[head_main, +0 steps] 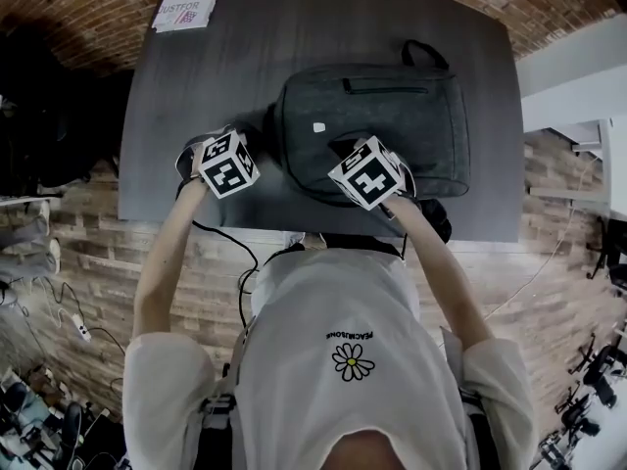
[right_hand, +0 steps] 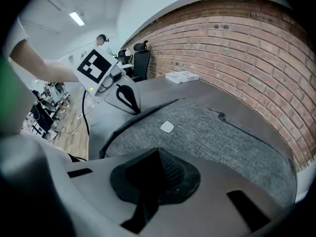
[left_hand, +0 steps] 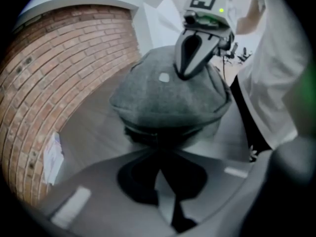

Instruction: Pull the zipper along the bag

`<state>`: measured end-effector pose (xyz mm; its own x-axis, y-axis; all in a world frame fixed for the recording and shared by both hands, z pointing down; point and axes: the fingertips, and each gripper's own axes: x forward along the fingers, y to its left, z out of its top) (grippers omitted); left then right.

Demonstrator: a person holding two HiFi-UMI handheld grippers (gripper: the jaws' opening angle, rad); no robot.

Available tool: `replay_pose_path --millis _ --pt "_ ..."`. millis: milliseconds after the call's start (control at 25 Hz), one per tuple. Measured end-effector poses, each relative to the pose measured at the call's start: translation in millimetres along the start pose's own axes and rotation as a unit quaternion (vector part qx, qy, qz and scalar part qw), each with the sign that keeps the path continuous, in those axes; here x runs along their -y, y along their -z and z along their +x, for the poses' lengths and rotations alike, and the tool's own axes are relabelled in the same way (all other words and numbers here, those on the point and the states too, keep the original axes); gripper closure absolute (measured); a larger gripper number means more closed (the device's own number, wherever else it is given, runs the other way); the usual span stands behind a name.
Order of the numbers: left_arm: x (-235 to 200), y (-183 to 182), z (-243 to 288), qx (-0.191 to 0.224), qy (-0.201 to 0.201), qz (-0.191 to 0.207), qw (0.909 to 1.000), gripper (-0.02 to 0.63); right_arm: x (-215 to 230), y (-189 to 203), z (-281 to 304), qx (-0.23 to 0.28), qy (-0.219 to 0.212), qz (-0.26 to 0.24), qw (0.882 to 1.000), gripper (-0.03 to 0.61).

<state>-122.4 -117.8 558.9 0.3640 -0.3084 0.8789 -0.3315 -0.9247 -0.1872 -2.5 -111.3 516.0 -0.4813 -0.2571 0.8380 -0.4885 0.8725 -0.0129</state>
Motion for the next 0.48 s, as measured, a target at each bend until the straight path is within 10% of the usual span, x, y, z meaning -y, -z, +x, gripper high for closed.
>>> replay_pose_path --millis 480 --pt "165.2 -55.8 6.2 0.109 0.191 -0.062 0.9737 0.596 0.1 -5.5 3.9 0.008 0.010 -0.005 1.000 0.578"
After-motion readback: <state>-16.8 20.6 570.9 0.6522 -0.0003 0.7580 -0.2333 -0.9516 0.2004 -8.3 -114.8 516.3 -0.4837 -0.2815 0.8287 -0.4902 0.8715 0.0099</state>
